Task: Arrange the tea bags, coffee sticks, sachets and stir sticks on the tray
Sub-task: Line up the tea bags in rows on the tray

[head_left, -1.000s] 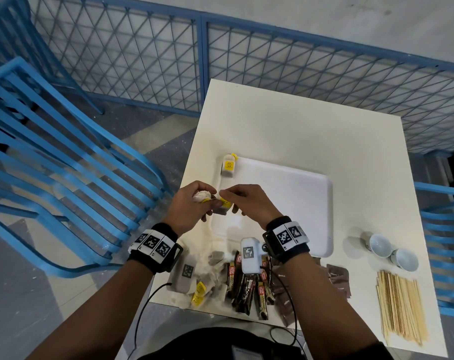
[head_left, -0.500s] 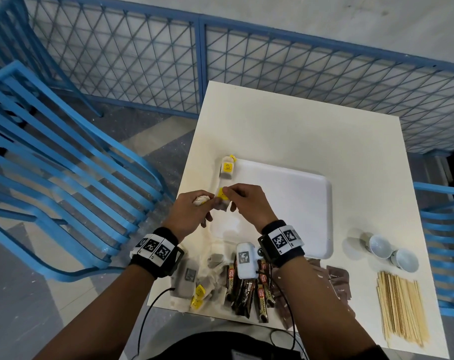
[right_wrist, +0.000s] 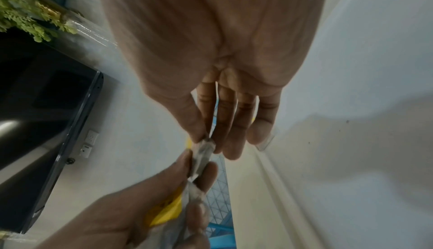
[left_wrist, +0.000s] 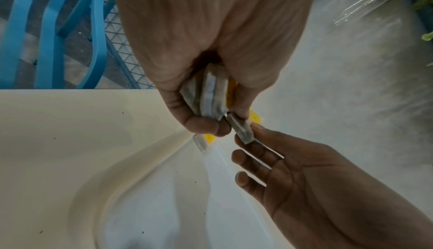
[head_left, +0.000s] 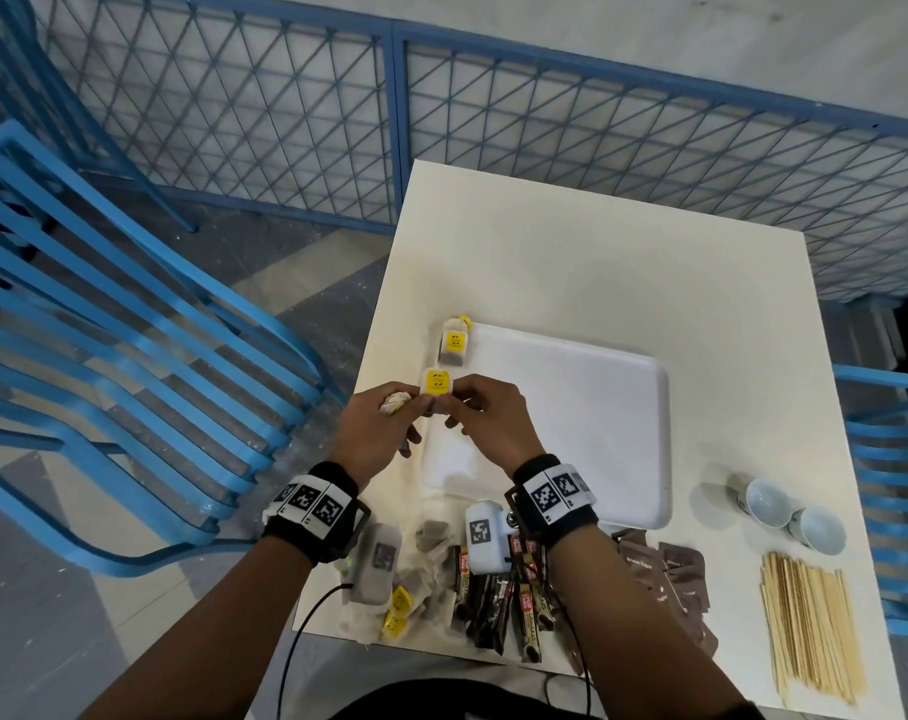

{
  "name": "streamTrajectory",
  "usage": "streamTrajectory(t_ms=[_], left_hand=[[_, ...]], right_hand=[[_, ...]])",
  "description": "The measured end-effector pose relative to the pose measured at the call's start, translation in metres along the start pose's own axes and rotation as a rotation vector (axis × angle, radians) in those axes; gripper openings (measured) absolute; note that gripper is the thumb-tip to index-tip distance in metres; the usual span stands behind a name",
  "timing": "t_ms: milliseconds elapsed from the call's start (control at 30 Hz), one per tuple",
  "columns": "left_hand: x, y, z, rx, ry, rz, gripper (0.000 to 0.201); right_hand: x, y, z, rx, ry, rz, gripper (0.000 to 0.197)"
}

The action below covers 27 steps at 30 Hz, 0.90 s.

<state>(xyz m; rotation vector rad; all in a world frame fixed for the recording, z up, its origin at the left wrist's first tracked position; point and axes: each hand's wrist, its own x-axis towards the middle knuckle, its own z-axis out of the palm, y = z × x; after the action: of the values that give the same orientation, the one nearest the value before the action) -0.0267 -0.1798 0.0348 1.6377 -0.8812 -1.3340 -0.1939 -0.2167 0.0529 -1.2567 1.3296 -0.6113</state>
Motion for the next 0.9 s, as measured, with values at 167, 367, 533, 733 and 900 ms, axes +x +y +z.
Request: streamTrajectory(t_ms=[167,367,533,733,900], left_hand=[[0.011,0.001,-0.002,0.024,0.004,0.004,0.007],[0.020,0.000,-0.001,0.004,-0.015,-0.112,0.008],[0.017,-0.006,-0.012,-0.028,-0.037,-0.199,0.014],[0.013,-0.009,-0.022,-0.014,-0.063,-0.194,0.012],[0.012,-0.011,-0.026,-0.025,-0.061,-0.203,0.011]], right_hand=[[0.013,0.002,0.001,-0.015,0.023,0.016,0.011],[0.042,0.018,0.003,-0.024,0.180,0.055,0.012],[0.072,0.033,0.008,-0.146,0.276,0.128,0.013],[0.089,0.044,0.018,-0.262,0.323,0.136,0.021],[0.092,0.050,0.023,-0.210,0.390,0.168,0.012]])
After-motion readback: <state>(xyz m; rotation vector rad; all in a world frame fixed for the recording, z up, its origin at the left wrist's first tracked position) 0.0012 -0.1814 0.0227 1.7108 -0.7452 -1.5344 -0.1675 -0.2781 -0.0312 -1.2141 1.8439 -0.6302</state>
